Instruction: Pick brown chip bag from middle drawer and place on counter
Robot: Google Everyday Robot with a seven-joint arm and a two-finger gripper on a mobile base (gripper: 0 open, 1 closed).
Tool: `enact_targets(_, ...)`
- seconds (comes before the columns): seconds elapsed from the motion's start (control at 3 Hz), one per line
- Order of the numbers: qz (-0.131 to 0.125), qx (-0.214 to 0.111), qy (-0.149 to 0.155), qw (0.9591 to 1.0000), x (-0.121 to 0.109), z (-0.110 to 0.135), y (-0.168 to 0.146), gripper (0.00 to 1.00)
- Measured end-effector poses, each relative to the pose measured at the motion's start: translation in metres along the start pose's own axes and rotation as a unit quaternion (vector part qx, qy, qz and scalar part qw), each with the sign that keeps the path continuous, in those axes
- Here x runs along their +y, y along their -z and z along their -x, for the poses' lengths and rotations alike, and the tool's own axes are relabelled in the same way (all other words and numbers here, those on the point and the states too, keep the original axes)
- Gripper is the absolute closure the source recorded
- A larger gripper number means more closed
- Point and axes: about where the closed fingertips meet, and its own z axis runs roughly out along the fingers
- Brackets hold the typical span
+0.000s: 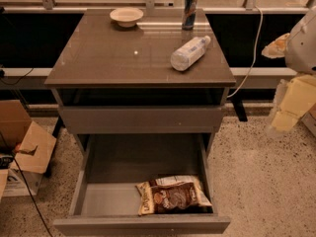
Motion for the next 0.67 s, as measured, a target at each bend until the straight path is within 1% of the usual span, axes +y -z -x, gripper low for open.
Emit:
enact_targets(0.33, 0.017, -0.052, 0.006, 0.9985, 0.011, 0.007, -0.025, 0.0)
enact_targets(0.67, 0.019, -0.102, 0.006, 0.9946, 0.023, 0.011, -0.061, 0.0)
